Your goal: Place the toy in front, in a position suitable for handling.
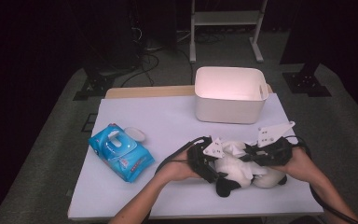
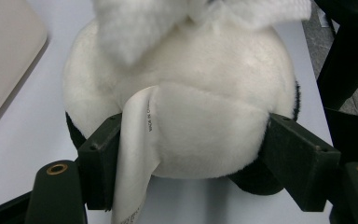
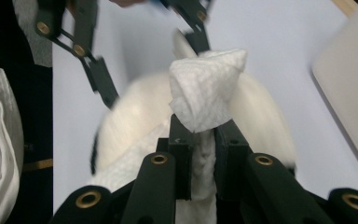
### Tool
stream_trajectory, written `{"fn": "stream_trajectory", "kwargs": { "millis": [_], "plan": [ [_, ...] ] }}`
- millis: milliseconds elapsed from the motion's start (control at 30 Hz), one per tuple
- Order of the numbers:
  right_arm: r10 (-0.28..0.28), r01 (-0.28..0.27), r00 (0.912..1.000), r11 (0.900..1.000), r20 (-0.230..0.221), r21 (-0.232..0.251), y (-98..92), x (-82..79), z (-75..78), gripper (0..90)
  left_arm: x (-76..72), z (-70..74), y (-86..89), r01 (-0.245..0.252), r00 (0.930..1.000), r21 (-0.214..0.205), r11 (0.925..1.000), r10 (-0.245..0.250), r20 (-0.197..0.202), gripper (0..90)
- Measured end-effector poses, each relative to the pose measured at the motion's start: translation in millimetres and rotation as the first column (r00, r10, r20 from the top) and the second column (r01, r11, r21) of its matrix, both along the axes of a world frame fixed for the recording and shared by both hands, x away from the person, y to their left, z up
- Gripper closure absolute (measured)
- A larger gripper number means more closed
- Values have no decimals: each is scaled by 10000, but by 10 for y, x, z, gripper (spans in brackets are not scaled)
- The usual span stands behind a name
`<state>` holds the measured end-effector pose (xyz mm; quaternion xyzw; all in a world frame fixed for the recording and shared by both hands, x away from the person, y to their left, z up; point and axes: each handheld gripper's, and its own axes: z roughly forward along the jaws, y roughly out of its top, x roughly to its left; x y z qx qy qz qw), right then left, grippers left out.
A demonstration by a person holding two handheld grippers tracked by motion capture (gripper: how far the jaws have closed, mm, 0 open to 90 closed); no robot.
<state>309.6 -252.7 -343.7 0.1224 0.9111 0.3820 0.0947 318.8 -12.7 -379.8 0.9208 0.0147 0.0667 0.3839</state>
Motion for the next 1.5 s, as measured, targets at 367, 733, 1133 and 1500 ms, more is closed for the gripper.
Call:
{"fn": "stream_trajectory", "kwargs": {
  "millis": [367,733,1133,1500],
  "plan": [
    [-421,450,9972,9979,-615,458,-260,-35,-122,786,-7,217,-51,64,9999,-305,9995,-68,-133,228],
    [180,-173,9997,9991,-176,385,54,-24,-59,787,7,168,-146,-68,9995,79,9999,70,-303,263],
    [-383,402,9971,9988,-664,282,-127,205,-40,786,0,137,-128,9,9995,-62,10000,-11,-322,266],
    [-421,439,9954,9989,-865,185,-165,81,-141,796,57,247,-45,-59,9972,-111,9999,51,-749,213]
  ]
}}
